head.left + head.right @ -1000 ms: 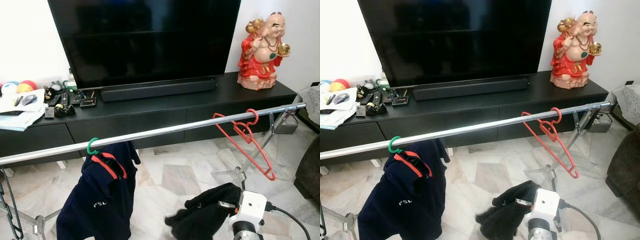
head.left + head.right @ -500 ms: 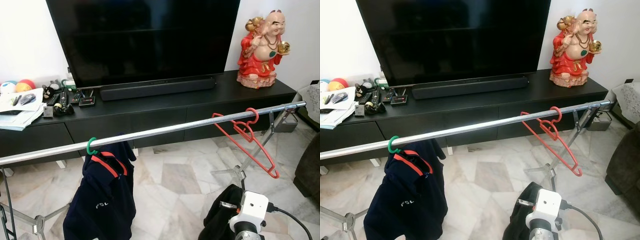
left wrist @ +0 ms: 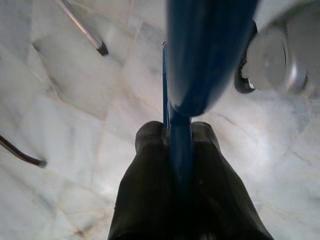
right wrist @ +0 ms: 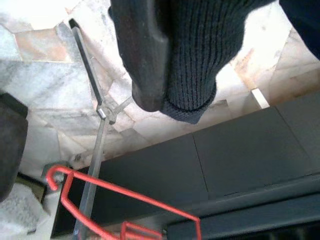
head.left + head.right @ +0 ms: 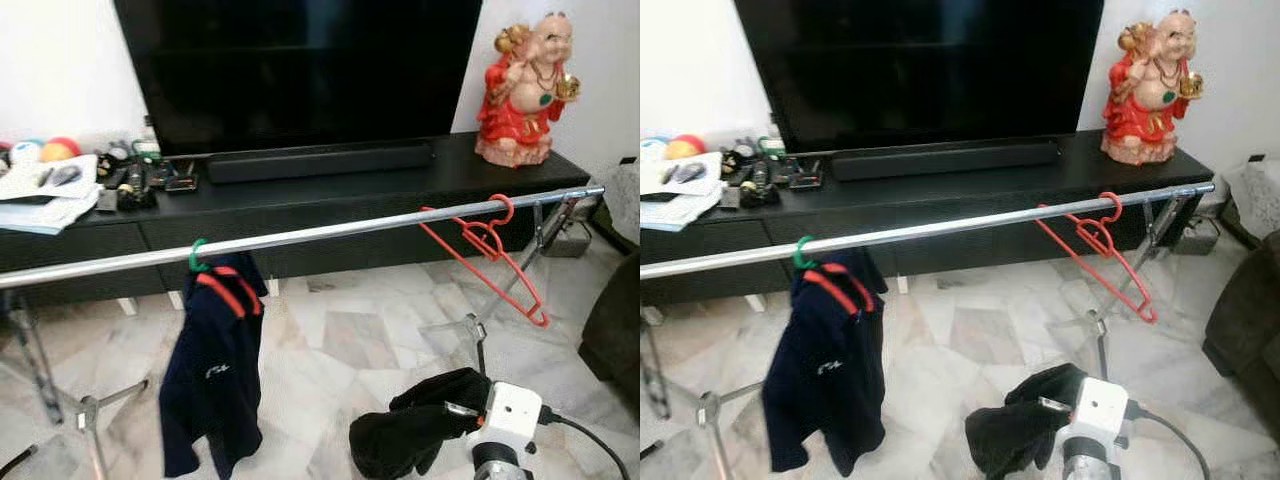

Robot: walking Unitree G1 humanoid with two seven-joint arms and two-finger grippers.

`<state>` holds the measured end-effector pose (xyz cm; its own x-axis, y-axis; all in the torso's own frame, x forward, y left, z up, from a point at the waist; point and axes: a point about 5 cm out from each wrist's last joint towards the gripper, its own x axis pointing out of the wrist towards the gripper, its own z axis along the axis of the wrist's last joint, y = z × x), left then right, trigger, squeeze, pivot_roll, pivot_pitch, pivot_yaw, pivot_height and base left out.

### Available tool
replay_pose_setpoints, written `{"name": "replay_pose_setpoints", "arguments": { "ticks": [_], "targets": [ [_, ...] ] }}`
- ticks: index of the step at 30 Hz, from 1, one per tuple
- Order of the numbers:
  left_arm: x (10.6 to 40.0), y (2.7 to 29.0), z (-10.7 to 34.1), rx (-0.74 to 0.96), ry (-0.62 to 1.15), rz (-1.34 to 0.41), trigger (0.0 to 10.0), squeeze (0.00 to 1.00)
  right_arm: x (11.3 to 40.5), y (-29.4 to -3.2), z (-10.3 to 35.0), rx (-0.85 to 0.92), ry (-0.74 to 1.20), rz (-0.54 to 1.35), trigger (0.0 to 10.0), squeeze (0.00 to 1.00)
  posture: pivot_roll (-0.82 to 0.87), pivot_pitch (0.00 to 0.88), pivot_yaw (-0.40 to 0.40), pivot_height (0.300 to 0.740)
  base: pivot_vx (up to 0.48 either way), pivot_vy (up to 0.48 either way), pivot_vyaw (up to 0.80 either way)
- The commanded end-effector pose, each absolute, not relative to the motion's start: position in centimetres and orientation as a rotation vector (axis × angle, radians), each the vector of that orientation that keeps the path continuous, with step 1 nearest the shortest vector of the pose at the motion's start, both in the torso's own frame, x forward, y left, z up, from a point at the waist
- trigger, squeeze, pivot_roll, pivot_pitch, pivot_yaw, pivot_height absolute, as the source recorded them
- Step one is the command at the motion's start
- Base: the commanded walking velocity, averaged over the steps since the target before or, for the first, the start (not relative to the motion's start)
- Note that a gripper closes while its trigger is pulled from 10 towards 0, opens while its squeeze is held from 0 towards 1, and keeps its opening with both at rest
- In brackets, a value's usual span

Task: Hang hanger

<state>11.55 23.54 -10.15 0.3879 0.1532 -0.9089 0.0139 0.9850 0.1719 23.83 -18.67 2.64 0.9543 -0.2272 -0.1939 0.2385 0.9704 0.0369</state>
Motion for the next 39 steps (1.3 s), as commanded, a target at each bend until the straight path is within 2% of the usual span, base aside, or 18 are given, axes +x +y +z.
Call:
{"name": "replay_pose_setpoints", "arguments": {
  "ticks": [1, 22, 32, 39],
  "targets": [
    [11.3, 24.1, -10.1, 0.191, 1.184, 0.096, 10.0, 0.00, 24.0, -18.5, 2.8, 0.065, 0.182, -0.237, 10.0, 0.00, 0.06, 0.021, 0.043, 0.740, -0.334, 0.000, 0.00],
    [11.6, 23.9, -10.1, 0.201, 1.181, 0.084, 10.0, 0.00, 23.9, -18.2, 2.8, 0.063, 0.184, -0.223, 10.0, 0.00, 0.06, 0.017, 0.042, 0.740, -0.340, 0.000, 0.00],
    [10.7, 26.8, -9.4, 0.217, 1.187, 0.104, 10.0, 0.00, 23.9, -18.2, 2.7, 0.059, 0.186, -0.217, 10.0, 0.00, 0.06, 0.000, 0.045, 0.740, -0.347, 0.000, 0.00],
    [10.3, 27.1, -9.4, 0.215, 1.197, 0.109, 10.0, 0.00, 24.1, -18.3, 2.8, 0.055, 0.187, -0.214, 10.0, 0.00, 0.06, 0.001, 0.038, 0.740, -0.354, 0.000, 0.00]
  ]
}}
